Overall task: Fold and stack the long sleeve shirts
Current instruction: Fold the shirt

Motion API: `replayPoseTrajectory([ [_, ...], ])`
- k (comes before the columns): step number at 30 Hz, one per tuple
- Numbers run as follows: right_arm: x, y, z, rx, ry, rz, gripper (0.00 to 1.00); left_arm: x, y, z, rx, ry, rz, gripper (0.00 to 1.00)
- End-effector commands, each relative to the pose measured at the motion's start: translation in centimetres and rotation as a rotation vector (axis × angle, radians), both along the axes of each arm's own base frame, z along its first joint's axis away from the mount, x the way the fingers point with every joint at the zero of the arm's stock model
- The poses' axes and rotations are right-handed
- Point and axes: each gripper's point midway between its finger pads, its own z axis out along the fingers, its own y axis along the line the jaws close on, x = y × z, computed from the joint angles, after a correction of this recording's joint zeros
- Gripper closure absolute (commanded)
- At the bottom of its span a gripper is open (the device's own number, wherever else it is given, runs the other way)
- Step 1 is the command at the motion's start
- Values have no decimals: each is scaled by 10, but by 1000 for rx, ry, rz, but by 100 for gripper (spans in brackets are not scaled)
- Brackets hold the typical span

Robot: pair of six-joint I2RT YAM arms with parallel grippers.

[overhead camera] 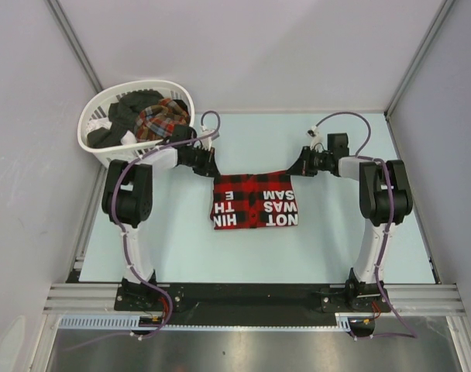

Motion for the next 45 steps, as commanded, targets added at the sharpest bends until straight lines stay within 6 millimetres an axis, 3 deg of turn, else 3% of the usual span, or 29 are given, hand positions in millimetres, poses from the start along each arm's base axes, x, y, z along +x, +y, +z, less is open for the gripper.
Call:
replayPoseTrajectory([
  [1, 38, -13, -10, -27, -59, -138, 100, 30, 8, -4, 5, -6, 98, 99],
  [7, 33, -11, -20, -5, 8, -161, 100, 39, 12, -8, 39, -3, 121, 98],
  [11, 41, -10, 7, 21, -58, -170, 100, 45, 12, -2, 31, -25, 108, 96],
  [12, 43, -11, 13, 22, -64, -173, 95, 47, 14, 0, 36, -40, 104, 94],
  [15, 46, -14, 42, 28, -92, -149, 55, 36, 10, 29, -22, -70, 45, 74],
  [16, 40, -25, 76, 23, -155, -132, 43, 18, 9, 74, -113, -150, 10, 56],
  [17, 37, -30, 85, 7, -187, -120, 39, 8, 9, 113, -148, -233, 5, 45],
  [19, 10, -28, 112, 23, -191, -87, 31, -27, 6, 124, -223, -211, 5, 35],
  [20, -3, -24, 121, 56, -177, -68, 30, -46, 4, 149, -266, -247, 2, 31],
  [21, -14, -21, 127, 79, -167, -60, 29, -67, 1, 133, -301, -167, 25, 29],
  [23, -53, -3, 133, 148, -116, -11, 27, -93, -12, 133, -334, -152, -2, 28],
  [25, -85, 13, 128, 183, -65, 40, 27, -126, -27, 129, -361, -125, -33, 27],
  [26, -100, 31, 127, 204, -58, 100, 27, -130, -34, 133, -383, -155, -51, 26],
  [28, -117, 49, 122, 244, 1, 138, 26, -152, -50, 118, -406, -67, -76, 25],
  [29, -132, 58, 106, 257, 65, 166, 26, -156, -57, 116, -428, -50, -100, 25],
  [31, -150, 81, 96, 281, 101, 222, 25, -165, -69, 94, -443, 75, -102, 24],
  [32, -156, 85, 76, 278, 157, 225, 25, -160, -74, 90, -460, 70, -100, 24],
  [33, -158, 92, 71, 288, 149, 245, 25, -159, -75, 82, -467, 123, -64, 23],
  [36, -155, 93, 31, 302, 278, 223, 26, -143, -76, 48, -434, 176, -25, 23],
  [37, -150, 87, 21, 302, 303, 199, 26, -138, -70, 22, -407, 245, 12, 23],
  [40, -138, 64, -20, 304, 409, 124, 28, -133, -50, -21, -362, 326, 71, 25],
  [41, -135, 56, -33, 295, 433, 99, 29, -141, -40, -47, -312, 383, 84, 26],
  [42, -136, 49, -48, 288, 492, 67, 30, -142, -30, -58, -296, 407, 119, 26],
  [45, -129, 22, -63, 265, 521, -11, 32, -144, -23, -56, -309, 420, 145, 26],
])
